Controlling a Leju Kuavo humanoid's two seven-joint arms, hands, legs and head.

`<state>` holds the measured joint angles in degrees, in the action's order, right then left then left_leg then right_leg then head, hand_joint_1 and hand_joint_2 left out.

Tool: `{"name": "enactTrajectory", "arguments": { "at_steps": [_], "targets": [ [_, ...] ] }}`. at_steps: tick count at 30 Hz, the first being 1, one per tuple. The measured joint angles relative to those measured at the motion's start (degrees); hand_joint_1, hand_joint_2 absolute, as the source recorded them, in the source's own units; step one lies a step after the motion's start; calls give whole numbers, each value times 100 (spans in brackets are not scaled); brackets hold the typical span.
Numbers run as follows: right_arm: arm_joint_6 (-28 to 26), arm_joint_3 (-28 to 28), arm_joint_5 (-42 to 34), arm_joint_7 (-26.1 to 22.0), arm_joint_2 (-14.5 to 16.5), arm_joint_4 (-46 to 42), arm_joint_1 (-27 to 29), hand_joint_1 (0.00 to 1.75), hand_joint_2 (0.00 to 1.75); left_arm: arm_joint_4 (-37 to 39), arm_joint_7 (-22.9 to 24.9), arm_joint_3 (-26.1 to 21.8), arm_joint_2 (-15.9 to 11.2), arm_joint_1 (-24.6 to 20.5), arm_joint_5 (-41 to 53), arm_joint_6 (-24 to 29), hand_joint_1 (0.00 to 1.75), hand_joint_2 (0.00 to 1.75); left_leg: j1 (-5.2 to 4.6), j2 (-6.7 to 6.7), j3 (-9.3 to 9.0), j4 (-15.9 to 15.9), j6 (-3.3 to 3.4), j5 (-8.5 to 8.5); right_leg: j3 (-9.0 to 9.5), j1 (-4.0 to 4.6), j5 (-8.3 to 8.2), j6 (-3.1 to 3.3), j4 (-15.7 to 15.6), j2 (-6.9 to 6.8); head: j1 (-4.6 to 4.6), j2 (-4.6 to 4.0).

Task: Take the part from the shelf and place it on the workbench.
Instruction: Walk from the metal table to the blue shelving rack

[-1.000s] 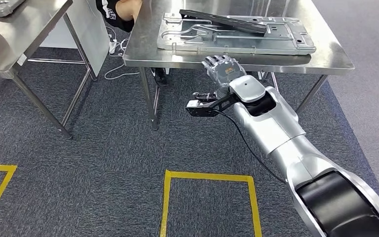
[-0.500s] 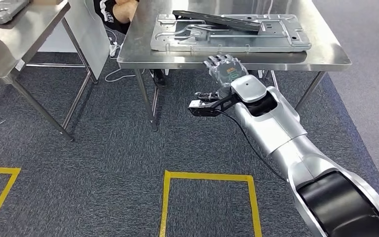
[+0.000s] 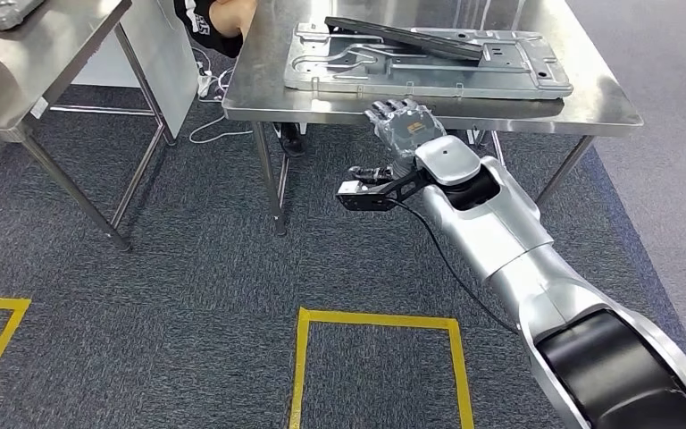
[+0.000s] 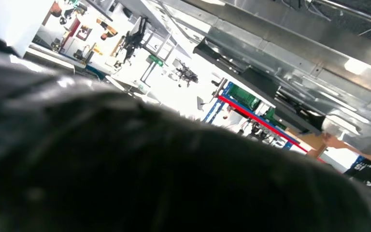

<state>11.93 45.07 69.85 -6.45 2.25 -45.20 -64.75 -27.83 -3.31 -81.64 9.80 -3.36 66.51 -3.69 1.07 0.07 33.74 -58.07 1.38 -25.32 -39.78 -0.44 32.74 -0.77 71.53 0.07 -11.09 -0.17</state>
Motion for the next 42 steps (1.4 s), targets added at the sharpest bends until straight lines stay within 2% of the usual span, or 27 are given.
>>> {"name": "enactTrajectory", "arguments": {
  "at_steps": [1, 2, 3, 5, 6, 8, 11, 13, 15, 16, 17, 18, 19, 20, 22, 25, 27, 29, 31, 32, 33, 34, 35, 37, 38, 40, 42],
  "targets": [
    [1, 0, 0, 0, -2, 2, 16, 0, 0, -1, 0, 0, -3, 3, 0, 0, 0, 0, -2, 0, 1, -4, 4, -2, -154, -6, 85, -11, 313, -1, 1, 0],
    [2, 1, 0, 0, -3, 4, 29, 0, 0, -1, 1, 0, -6, 5, 0, 0, 0, 0, -4, -3, 1, -9, 6, -5, -223, -12, 54, -13, 437, -1, 1, 0],
    [2, 1, 0, 0, -3, 4, 34, 0, 0, -1, 1, 0, -8, 5, 0, 0, 0, 0, -5, -7, -1, -17, 4, -9, -183, -16, -87, -6, 334, -1, 1, 0],
    [0, 2, 0, 0, -4, 3, 21, 0, 0, 1, 1, 0, -5, 4, 0, -1, 0, 0, -7, -15, -11, -30, -9, -23, 169, -11, -497, 42, -429, -2, 1, 0],
    [-1, 1, 0, 0, -4, 3, 10, 0, 0, 1, 1, 0, 2, 3, 0, -1, 0, 0, -13, -16, -11, -32, -24, -30, 354, 5, -635, 69, -801, -3, 0, 0],
    [-2, 1, 0, -1, -3, 2, -3, 0, 0, 1, 1, 0, 13, 4, 0, -1, 0, 0, -22, -16, -12, -27, -67, -31, 534, 43, -704, 111, -1182, -5, 0, 0],
    [-2, 0, 0, 0, -2, 1, -12, 0, 0, 0, 0, 1, 15, 1, 0, -1, 0, 0, -26, -16, -10, -30, -156, -55, 567, 22, -719, 175, -1288, -5, 0, 0],
    [-3, 0, 0, 0, 4, 0, -24, 0, 0, -1, 0, 1, 12, 2, 0, 0, 0, 0, -25, -16, 131, -355, -198, -284, 591, -17, -757, 239, -1356, -10, -1, 0],
    [-1, 1, 0, -1, 6, 1, -20, 0, 0, 0, 1, 0, 13, 4, 0, 0, 0, 0, -16, -16, 470, -1091, -228, -653, 589, -10, -762, 267, -1362, -12, -1, 0],
    [0, 1, 0, -1, 6, 2, -9, 0, 0, 1, 1, 0, 15, 4, 0, 0, 0, 0, -11, -15, 635, -1435, -243, -767, 586, -5, -759, 269, -1357, -12, -1, 0],
    [1, 1, 0, -2, 6, 2, 3, 0, 0, 1, 1, 0, 17, 4, 0, -1, 0, 0, -6, -15, 731, -1618, -256, -775, 584, -1, -754, 269, -1347, -12, -1, 0],
    [1, 1, 0, -2, 7, 2, 9, 0, 0, 1, 1, 0, 16, 5, 0, 0, 0, 0, -1, -14, 717, -1569, -263, -659, 583, -2, -744, 266, -1332, -11, -1, 0],
    [0, 0, 0, -2, 7, 2, 11, 0, 0, 1, 1, 0, 13, 6, 0, 0, 0, 0, 5, -13, 599, -1303, -264, -456, 584, -5, -729, 257, -1313, -9, -1, 0],
    [0, 0, 0, -1, 6, 1, 8, 0, 0, 1, 1, 0, 8, 8, 0, -1, 0, 0, 11, -11, 416, -896, -260, -249, 584, -9, -707, 241, -1287, -8, -1, 0],
    [0, 1, 0, 0, 5, 1, 1, 0, 0, 1, 1, 0, 1, 12, 0, -1, 0, 0, -4, -18, 96, -265, -232, -28, 562, 2, -673, 194, -1240, -3, -1, 0],
    [-1, 2, 0, -1, 5, 2, 0, 0, 0, 1, 0, 0, -1, 3, 0, -1, 0, 0, -27, -27, 25, -84, -159, -36, 543, 24, -669, 127, -1213, -1, 0, 0],
    [-1, 2, 0, 0, 5, 1, -7, 0, 0, 1, 0, 1, 4, -1, 0, -1, 0, 0, -6, -18, 10, -41, -95, -27, 513, 15, -580, 77, -1111, -1, 0, 0],
    [-1, 2, 0, 1, 2, 1, -13, 0, 0, 1, 0, 1, 8, -1, 0, -1, 0, 0, 7, -6, -1, -14, -33, -14, 285, 2, -274, 35, -601, -2, 0, 0],
    [1, 2, 0, 1, -1, 3, 6, 0, 0, 1, 0, 0, 3, 4, 0, -1, 0, 0, 3, -1, 2, -17, -10, -17, -93, -3, 45, 12, 173, -3, 1, 0],
    [2, 2, 0, 0, -2, 4, 20, 0, 0, 1, 0, 0, -1, 6, 0, -1, 0, 0, 0, -3, 0, -19, -7, -19, -216, -8, 76, 8, 408, -3, 1, 0],
    [2, 2, 0, 0, -2, 4, 29, 0, 0, 1, 1, 0, -4, 6, 0, -1, 0, 0, -1, -7, -2, -23, -7, -22, -243, -12, -8, 12, 432, -3, 1, 0],
    [2, 2, 0, 0, -2, 4, 31, 0, 0, 1, 1, 0, -6, 5, 0, -1, 0, 0, -2, -13, -9, -26, -8, -27, -151, -13, -195, 27, 211, -3, 1, 0],
    [1, 2, 0, 0, -2, 4, 24, 0, 0, 1, 1, 0, -5, 4, 0, -1, 0, 0, -3, -17, -18, -29, -13, -35, 27, -10, -424, 51, -177, -3, 1, 0],
    [-1, 2, 0, 0, -2, 4, 5, 0, 0, 1, 1, 0, 5, 4, 0, -1, 0, 0, -12, -20, -28, -29, -35, -50, 391, 21, -704, 105, -918, -2, 0, 0],
    [-1, 2, 0, 0, -2, 3, -2, 0, 0, 1, 1, 0, 10, 5, 0, -1, 0, 0, -16, -20, -30, -28, -55, -52, 487, 40, -738, 125, -1117, -2, 0, 0],
    [-2, 2, 0, 0, -2, 2, -7, 0, 0, 1, 0, 1, 18, 2, 0, -1, 0, 0, -24, -20, -35, -11, -114, -44, 515, 59, -726, 148, -1216, -3, 0, 0],
    [-2, 2, 0, 0, 2, -1, -13, 0, 0, 0, 0, 1, 14, 1, 0, 0, 0, 0, -25, -20, -16, -60, -172, -110, 543, 20, -744, 197, -1294, -7, -1, 0]
  ]
}}
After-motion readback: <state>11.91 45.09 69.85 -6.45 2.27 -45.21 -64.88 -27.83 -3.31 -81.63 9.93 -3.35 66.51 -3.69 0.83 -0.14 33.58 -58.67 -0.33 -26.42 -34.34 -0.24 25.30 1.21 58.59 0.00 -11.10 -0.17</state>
